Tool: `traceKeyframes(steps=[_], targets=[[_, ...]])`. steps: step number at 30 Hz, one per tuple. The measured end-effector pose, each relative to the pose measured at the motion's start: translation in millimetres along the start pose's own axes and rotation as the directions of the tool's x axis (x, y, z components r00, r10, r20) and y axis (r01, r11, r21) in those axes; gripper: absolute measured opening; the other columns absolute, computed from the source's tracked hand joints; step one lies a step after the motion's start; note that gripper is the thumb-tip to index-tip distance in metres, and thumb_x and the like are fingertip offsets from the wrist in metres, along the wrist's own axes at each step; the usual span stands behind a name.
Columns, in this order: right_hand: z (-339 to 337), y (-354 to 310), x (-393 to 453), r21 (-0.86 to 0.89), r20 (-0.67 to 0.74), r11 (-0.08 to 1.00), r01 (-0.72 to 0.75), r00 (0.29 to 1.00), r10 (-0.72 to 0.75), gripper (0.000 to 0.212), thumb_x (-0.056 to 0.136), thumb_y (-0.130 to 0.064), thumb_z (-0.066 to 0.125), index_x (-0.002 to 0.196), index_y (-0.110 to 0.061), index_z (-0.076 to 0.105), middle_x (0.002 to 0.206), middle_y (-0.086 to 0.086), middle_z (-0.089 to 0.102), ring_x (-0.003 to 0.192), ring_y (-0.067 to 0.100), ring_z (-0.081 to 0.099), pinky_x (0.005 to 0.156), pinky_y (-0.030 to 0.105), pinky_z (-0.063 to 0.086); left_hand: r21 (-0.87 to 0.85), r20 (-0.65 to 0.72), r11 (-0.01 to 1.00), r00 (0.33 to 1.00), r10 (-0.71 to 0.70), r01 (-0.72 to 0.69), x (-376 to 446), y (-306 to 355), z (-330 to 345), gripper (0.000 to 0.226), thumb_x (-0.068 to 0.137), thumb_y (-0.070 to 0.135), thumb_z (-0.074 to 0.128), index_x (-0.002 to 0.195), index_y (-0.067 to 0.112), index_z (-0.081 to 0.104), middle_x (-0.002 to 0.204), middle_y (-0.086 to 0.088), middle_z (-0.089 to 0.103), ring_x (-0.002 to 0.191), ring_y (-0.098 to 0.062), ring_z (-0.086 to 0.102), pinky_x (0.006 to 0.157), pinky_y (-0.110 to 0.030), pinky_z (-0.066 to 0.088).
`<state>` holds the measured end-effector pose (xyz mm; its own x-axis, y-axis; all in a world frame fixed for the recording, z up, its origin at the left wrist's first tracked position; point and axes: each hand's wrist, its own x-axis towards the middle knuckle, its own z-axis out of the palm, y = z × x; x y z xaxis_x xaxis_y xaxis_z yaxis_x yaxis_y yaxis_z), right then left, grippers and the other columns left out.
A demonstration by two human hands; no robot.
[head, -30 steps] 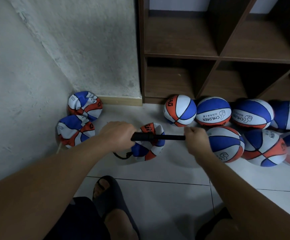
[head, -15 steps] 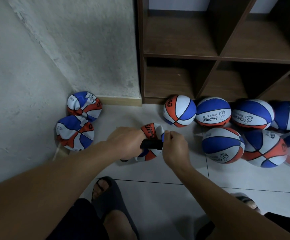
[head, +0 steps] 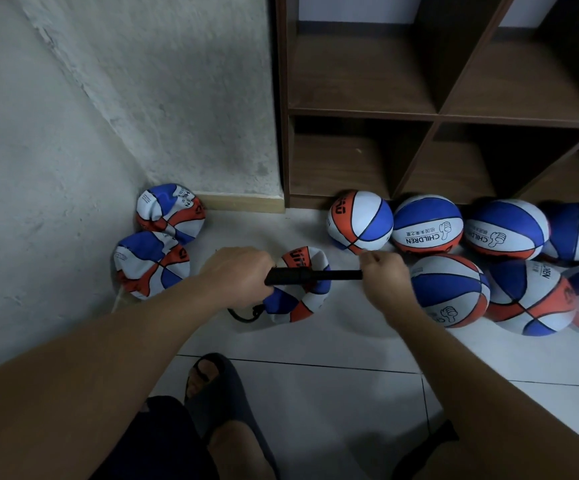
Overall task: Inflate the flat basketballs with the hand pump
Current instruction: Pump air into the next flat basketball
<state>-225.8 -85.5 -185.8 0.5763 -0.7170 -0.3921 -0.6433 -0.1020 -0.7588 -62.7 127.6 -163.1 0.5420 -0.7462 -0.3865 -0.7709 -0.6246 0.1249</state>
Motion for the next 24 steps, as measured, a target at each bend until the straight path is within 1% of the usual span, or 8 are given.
traceKeyframes(steps=[3,5,8,10,12,15,19,24], targets=[[-18,4,13,0.126,-0.016,0.983,-0.133,0.991,0.136,0.030,0.108,-0.030,0.051,0.083,-0.013,0.052,0.073,0.006,0.044,0.060,0.019,0.040,0.051,0.031,0.036,-0.008,0.001,1.000,1.000,-0.021,0.021,2,-6,-1,0.022,0.091,0.036,0.067,0.072,0.027,0.061,0.070,0.005,0.064,0.061,-0.016,0.062,0.053,-0.029,0.040],[-12,5,11,0.135,-0.013,0.980,-0.147,0.989,0.150,0.028,0.107,-0.025,0.050,0.082,-0.014,0.054,0.071,0.004,0.044,0.060,0.018,0.040,0.051,0.030,0.037,0.009,0.000,1.000,1.000,-0.008,0.008,3,-2,-2,0.019,0.091,0.035,0.068,0.075,0.026,0.064,0.071,0.004,0.064,0.061,-0.015,0.062,0.051,-0.028,0.038],[13,2,-8,0.113,-0.016,0.989,-0.093,0.995,0.095,0.035,0.109,-0.028,0.049,0.079,-0.012,0.058,0.067,0.002,0.044,0.063,0.018,0.042,0.062,0.039,0.039,0.042,0.007,0.999,1.000,0.013,-0.013,2,7,-3,0.019,0.089,0.034,0.072,0.075,0.025,0.062,0.071,0.003,0.064,0.061,-0.017,0.062,0.052,-0.029,0.041],[28,-1,-23,0.065,0.000,0.998,-0.016,1.000,0.016,0.042,0.112,-0.028,0.047,0.074,-0.012,0.053,0.065,0.004,0.043,0.061,0.018,0.041,0.062,0.038,0.037,0.035,0.020,0.999,0.999,0.030,-0.030,0,12,0,0.023,0.088,0.032,0.073,0.071,0.027,0.058,0.070,0.003,0.064,0.060,-0.018,0.063,0.052,-0.029,0.040],[38,-4,-34,0.050,0.030,0.998,0.023,0.999,-0.025,0.045,0.113,-0.027,0.045,0.070,-0.015,0.049,0.062,0.003,0.042,0.058,0.016,0.040,0.060,0.037,0.036,0.039,0.045,0.998,0.997,0.056,-0.057,-3,18,2,0.029,0.089,0.029,0.072,0.069,0.028,0.053,0.070,0.002,0.063,0.061,-0.020,0.063,0.052,-0.029,0.040],[50,-2,-39,0.061,0.057,0.997,0.035,0.998,-0.039,0.045,0.113,-0.032,0.043,0.072,-0.014,0.049,0.061,0.001,0.042,0.058,0.017,0.039,0.060,0.039,0.034,0.036,0.063,0.994,0.993,0.097,-0.099,-5,24,3,0.032,0.092,0.028,0.070,0.068,0.028,0.050,0.071,-0.001,0.064,0.063,-0.023,0.066,0.053,-0.030,0.041],[56,-7,-37,0.070,0.049,0.997,0.044,0.998,-0.048,0.053,0.113,-0.040,0.043,0.076,-0.005,0.054,0.059,0.002,0.045,0.055,0.017,0.041,0.057,0.039,0.035,0.001,0.051,0.995,0.994,0.096,-0.096,-7,28,-1,0.027,0.091,0.029,0.072,0.072,0.027,0.054,0.072,-0.001,0.065,0.063,-0.023,0.066,0.054,-0.031,0.046],[57,-6,-36,0.044,0.055,0.998,0.049,0.997,-0.052,0.050,0.114,-0.039,0.043,0.072,-0.012,0.053,0.057,-0.001,0.044,0.051,0.013,0.038,0.056,0.036,0.035,0.003,0.048,0.995,0.994,0.096,-0.096,-6,27,2,0.028,0.092,0.029,0.070,0.072,0.028,0.052,0.071,0.000,0.065,0.063,-0.023,0.066,0.053,-0.030,0.043]])
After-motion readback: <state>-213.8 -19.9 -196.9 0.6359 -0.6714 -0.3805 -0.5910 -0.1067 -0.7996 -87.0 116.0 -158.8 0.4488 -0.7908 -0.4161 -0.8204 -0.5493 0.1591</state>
